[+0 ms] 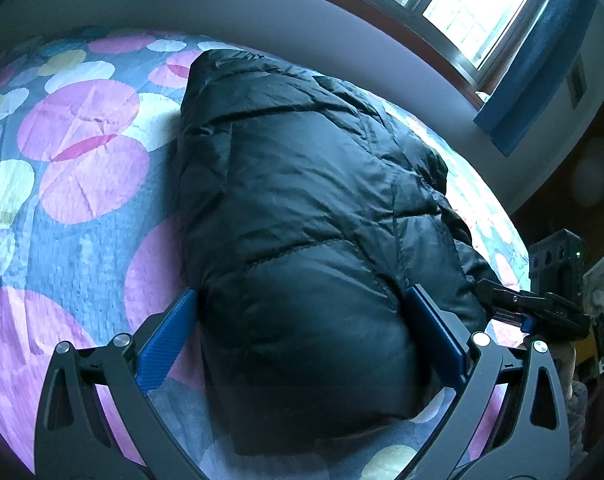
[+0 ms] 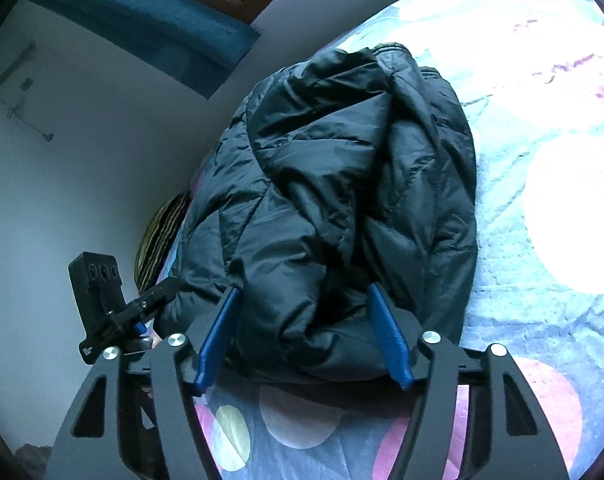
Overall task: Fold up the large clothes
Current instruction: 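Release the bundle and lift both grippers away from the jacket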
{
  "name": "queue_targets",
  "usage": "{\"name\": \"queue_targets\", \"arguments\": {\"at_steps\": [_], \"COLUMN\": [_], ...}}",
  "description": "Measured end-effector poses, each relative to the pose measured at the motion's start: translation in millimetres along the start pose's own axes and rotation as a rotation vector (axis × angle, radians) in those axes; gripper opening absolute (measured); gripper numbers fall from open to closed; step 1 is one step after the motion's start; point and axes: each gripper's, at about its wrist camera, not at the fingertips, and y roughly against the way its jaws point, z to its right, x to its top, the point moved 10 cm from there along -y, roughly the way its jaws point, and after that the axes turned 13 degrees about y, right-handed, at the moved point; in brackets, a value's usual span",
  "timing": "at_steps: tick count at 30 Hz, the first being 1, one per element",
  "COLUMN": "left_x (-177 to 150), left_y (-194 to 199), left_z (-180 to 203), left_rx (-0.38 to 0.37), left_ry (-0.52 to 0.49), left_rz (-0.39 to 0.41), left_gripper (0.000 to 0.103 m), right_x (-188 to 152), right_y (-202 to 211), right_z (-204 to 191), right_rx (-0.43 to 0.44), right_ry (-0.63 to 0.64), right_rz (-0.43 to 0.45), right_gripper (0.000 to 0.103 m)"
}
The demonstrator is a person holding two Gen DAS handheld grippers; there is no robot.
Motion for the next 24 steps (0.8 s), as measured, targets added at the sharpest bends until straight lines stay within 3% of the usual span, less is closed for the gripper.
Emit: {"name": "queue_targets", "arguments": {"at_steps": [24], "left_x": [-18], "left_y": [29], "left_z": [-3], "left_rx": [0.061], "left_ry": [-0.008], "left_rz": [0.037], "left_gripper": [0.101], "right_x": [-17], "right_y": [41], "right_z": [0], "right_rx": [-0.103], "right_ry": [-0.009], "right_rz": [0.018], "right_gripper": [0.065]}}
